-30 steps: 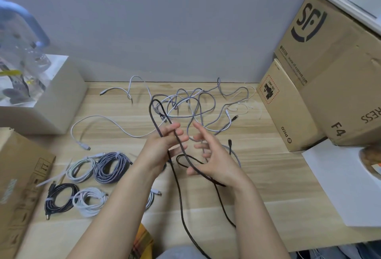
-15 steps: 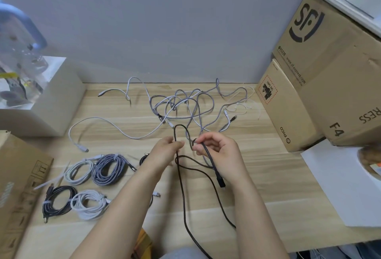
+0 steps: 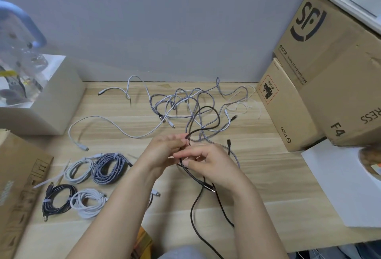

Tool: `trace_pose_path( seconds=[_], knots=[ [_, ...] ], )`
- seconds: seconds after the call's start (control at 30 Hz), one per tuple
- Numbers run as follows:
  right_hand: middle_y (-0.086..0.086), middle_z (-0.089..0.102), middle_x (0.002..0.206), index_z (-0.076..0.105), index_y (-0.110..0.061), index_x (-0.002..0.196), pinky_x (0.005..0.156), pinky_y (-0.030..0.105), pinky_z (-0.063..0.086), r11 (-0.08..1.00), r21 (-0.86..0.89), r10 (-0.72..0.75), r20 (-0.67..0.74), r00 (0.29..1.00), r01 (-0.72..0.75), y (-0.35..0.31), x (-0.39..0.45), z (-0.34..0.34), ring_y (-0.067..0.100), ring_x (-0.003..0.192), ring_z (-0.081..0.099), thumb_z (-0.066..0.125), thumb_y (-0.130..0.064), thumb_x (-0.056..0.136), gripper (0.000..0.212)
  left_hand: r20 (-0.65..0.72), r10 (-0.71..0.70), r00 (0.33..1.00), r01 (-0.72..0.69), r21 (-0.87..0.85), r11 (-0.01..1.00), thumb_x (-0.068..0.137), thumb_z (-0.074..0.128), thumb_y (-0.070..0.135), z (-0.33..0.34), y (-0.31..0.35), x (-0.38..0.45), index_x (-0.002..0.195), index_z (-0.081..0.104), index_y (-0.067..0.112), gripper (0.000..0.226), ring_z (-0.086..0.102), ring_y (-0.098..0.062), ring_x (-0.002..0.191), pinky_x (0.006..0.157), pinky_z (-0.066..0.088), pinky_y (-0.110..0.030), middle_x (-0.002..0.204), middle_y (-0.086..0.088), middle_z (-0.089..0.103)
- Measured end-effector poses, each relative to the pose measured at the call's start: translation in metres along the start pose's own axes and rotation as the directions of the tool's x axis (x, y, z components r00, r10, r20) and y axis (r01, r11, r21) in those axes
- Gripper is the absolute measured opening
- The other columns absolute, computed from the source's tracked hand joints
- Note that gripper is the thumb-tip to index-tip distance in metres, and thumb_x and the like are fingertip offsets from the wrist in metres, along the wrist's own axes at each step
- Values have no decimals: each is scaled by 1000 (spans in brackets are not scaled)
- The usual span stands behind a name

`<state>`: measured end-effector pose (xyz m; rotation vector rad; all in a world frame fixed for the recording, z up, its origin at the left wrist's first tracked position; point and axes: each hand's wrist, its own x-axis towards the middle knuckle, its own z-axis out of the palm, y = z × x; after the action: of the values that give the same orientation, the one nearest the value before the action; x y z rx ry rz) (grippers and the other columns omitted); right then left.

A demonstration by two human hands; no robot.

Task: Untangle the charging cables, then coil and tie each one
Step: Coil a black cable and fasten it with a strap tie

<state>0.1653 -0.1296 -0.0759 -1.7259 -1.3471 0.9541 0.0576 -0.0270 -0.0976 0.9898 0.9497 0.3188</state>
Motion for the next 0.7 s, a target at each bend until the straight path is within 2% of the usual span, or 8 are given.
trace_pose_path(
  seconds=[0.13, 0.23, 0.3, 0.4, 0.47, 0.57, 0.63, 0.7],
  knots=[
    [-10, 62, 94, 70, -30, 105, 81, 15, 41, 989, -70, -146, -310, 939, 131, -2, 2, -11, 4, 87, 58, 64, -8, 74, 38, 8, 21, 1000, -22, 18, 1000, 94, 48, 2, -3, 1, -7, 92, 64, 14, 21, 46, -1, 47, 47, 40, -15, 70, 5, 56],
    [-18, 55, 114, 61, -31, 119, 108, 21, 22, 948, -292, -194, -230, 954, 123, -2, 7, -14, -3, 111, 47, 61, -20, 75, 45, 120, 35, 992, -43, 63, 997, 96, 43, 2, -3, 2, -9, 96, 65, 9, 22, 37, -2, 43, 42, 32, -12, 66, 7, 53],
    [-18, 61, 114, 62, -29, 118, 112, 26, 19, 937, -341, -154, -186, 970, 83, 2, 7, -10, -15, 103, 44, 59, -30, 80, 38, 163, 62, 985, -79, 98, 992, 97, 43, 5, -2, 4, -9, 98, 62, -1, 20, 32, -4, 42, 41, 30, -14, 68, 0, 48],
    [-12, 70, 98, 69, -28, 108, 86, 34, 47, 974, -225, -17, -233, 972, -37, 7, 7, -6, -3, 86, 58, 64, -30, 84, 24, 175, 72, 982, -101, 163, 981, 97, 45, 11, -2, 5, -10, 86, 55, 1, 18, 23, -3, 39, 39, 24, -13, 62, 0, 37],
    [-13, 66, 80, 73, -26, 95, 72, 31, 46, 971, -226, 5, -288, 958, -73, 8, 7, -7, 1, 71, 55, 67, -25, 84, 13, 161, 55, 985, -84, 178, 981, 96, 48, 17, -1, 2, -10, 77, 55, 9, 22, 24, -2, 37, 37, 23, -13, 53, 7, 43],
    [-12, 60, 71, 75, -17, 82, 69, 26, 44, 980, -191, -29, -441, 897, -62, 10, 8, -12, 8, 70, 57, 71, -18, 81, 4, 225, 6, 974, -45, 165, 985, 89, 49, 38, 0, -2, -12, 74, 53, 14, 29, 22, -5, 38, 40, 24, -15, 48, 8, 38],
    [-10, 62, 73, 73, -20, 79, 68, 20, 44, 993, -115, -25, -506, 862, -38, 9, 7, -15, 8, 72, 58, 71, -15, 80, 6, 303, -40, 952, 28, 45, 999, 83, 45, 46, 1, -6, -15, 69, 52, 15, 34, 20, -5, 39, 42, 27, -17, 47, 8, 30],
    [-11, 64, 73, 66, -34, 72, 66, 18, 44, 999, -31, 0, -523, 852, -20, 7, 7, -16, 4, 69, 58, 70, -13, 81, 23, 403, -75, 912, 146, -150, 978, 84, 45, 47, 2, -6, -17, 65, 54, 17, 37, 22, -4, 39, 41, 28, -16, 49, 8, 26]
  ],
)
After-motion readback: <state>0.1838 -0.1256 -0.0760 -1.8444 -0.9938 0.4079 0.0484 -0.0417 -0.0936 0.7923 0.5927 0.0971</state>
